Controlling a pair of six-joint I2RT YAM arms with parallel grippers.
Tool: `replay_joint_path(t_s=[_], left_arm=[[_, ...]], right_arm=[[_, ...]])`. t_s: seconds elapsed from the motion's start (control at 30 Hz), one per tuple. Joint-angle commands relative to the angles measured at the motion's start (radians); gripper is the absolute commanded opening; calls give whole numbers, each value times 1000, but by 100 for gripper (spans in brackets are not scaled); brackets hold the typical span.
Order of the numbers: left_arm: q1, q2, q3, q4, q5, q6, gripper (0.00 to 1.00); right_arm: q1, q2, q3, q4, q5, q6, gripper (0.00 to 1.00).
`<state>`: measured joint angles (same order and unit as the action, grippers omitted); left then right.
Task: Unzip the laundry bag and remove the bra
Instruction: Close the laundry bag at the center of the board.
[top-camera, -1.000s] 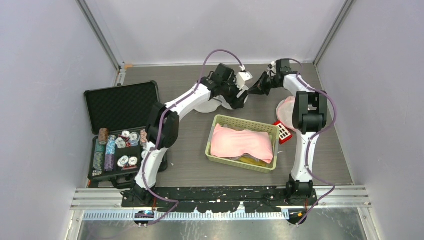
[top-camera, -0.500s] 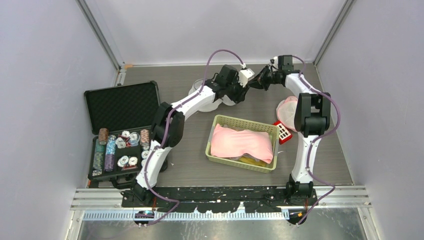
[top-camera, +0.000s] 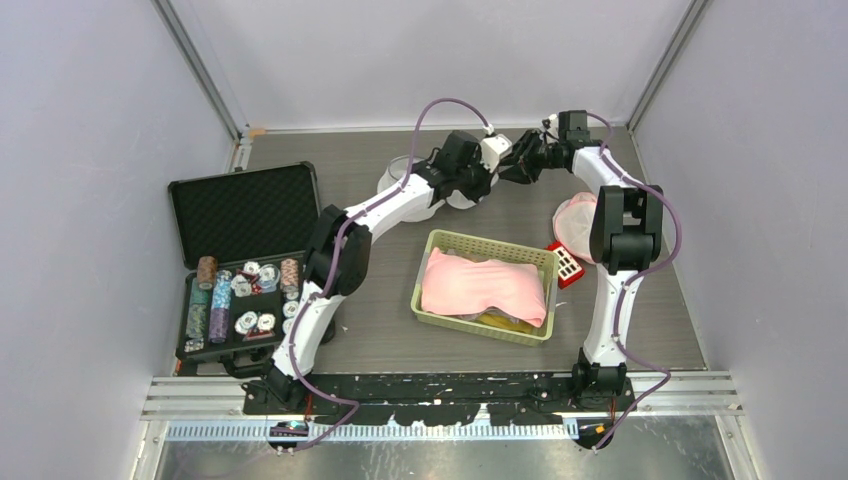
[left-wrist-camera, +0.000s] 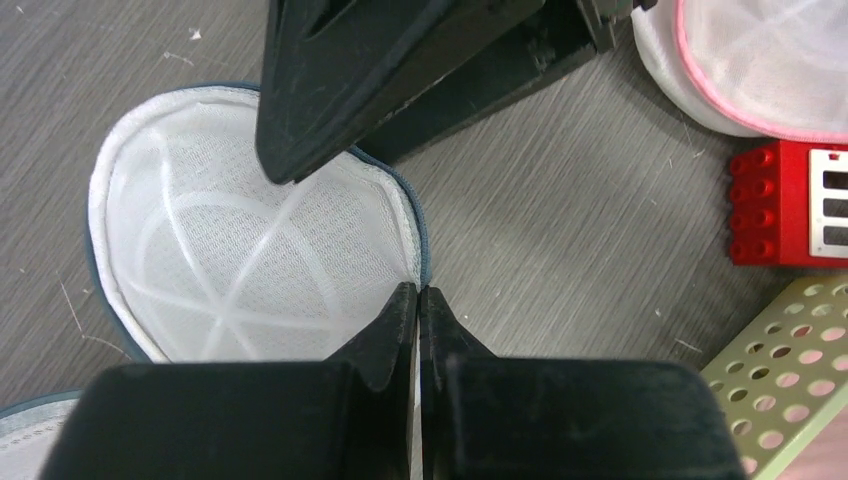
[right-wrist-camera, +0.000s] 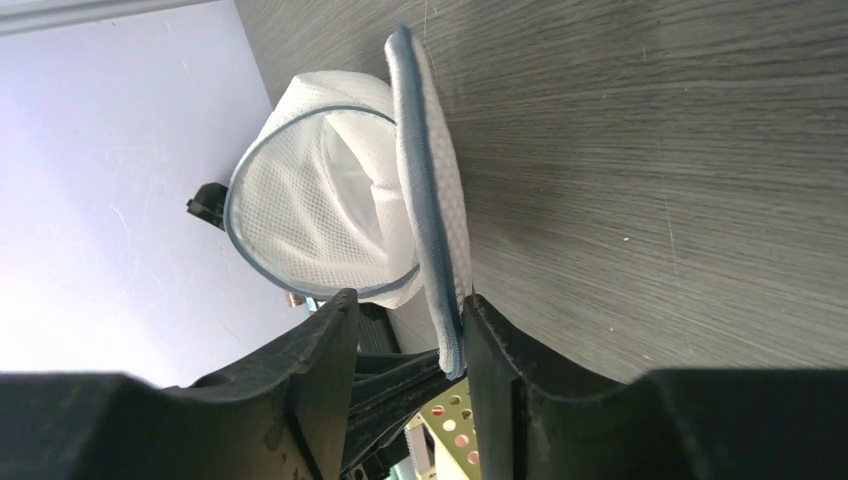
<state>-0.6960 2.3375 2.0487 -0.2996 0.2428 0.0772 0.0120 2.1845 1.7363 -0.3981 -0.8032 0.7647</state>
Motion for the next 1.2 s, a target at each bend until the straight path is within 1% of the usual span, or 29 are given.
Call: replay_joint_path(t_s=[0.0,0.07,0.17,0.23,0.3,0.4,0.5,0.57,0.77,0.8,0.87,0.9,0.93,0.97,1.0,1.03,1.17], left_arm=[[-2,-34,-21,131,-21,-18,0],[-1,-40,-30,147,-21,-16,0],[-1,-40,-28,153,-22,-15,0],[0,-38,-26,158,-16,-16,0],[-1,-38,-27,167,-5,-16,0],[-1,-46,-32,184,15,-16,0],[1,-57,-37,198,48,-18,0],[1,-62,-40,212,70,-20,0],[5,-73,-38,239,95,-40,0],[7,-75,-36,242,99,-47,5],[11,-78,-28,241,112,-58,40],[13,-82,-23,236,127,-61,55],[17,-84,-17,229,144,-63,66],[22,-92,-10,221,150,-70,74],[27,-101,-6,214,153,-72,78],[35,-112,-8,212,158,-96,79],[98,-163,-25,201,194,-191,79]], right_arm=[[2,-51,35,-33,-25,-10,52],[1,-47,40,-45,-18,-17,55],[2,-42,41,-51,-16,-18,53],[1,-43,41,-47,-16,-19,47],[1,-42,40,-40,-18,-16,38],[2,-44,39,-33,-22,-12,28],[1,-48,49,-28,-19,-15,14],[-29,-49,67,-28,-20,-21,2],[-69,-59,121,-55,-6,-41,1],[-76,-63,131,-68,3,-55,1],[-90,-71,153,-94,13,-85,1],[-97,-73,166,-110,11,-101,1],[-104,-77,179,-128,12,-117,1],[-111,-79,193,-147,11,-131,1],[-118,-81,207,-166,12,-147,1],[-125,-85,221,-187,11,-166,1],[-153,-97,305,-314,19,-276,1]])
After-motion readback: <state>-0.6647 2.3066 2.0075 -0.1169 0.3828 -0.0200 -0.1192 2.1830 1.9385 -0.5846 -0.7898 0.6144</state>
